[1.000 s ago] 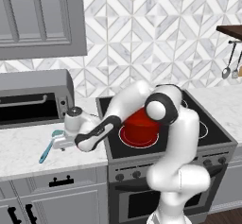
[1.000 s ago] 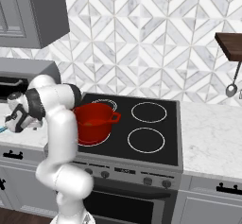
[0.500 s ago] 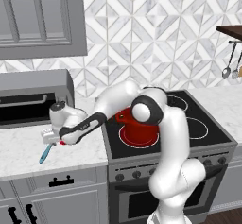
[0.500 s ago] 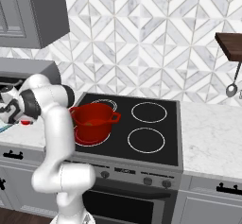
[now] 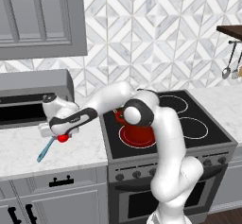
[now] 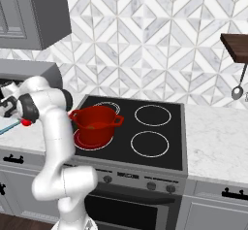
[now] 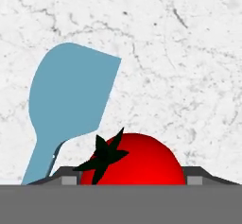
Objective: Put the avocado and tomato in the pot. Retrieve the spatula and lightly stir the vegetables in the pot.
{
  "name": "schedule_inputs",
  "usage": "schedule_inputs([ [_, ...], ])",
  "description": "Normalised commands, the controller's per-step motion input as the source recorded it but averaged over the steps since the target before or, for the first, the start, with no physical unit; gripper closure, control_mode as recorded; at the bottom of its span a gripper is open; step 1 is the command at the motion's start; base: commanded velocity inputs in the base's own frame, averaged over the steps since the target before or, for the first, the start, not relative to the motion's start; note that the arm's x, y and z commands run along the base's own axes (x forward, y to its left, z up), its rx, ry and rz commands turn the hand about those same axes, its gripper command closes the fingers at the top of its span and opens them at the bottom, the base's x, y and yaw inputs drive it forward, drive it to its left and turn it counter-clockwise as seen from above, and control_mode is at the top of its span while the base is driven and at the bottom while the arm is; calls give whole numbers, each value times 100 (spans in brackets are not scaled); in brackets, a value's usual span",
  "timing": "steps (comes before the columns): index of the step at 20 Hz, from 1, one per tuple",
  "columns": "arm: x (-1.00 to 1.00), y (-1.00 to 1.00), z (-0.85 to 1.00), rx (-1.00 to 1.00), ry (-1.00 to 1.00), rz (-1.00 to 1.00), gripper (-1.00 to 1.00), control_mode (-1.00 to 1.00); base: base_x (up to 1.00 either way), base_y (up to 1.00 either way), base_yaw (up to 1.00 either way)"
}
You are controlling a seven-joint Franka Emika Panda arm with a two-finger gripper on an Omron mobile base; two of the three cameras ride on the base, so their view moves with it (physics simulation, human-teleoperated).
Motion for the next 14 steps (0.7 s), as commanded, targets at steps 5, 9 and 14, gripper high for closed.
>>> schedule_inputs([
  [5, -75, -63, 39, 1, -9, -13, 100, -100, 0, 0, 0],
  [9, -100, -98, 81, 4, -25, -10, 100, -100, 0, 0, 0],
  [14, -87, -100, 71, 8, -18, -9, 100, -100, 0, 0, 0],
])
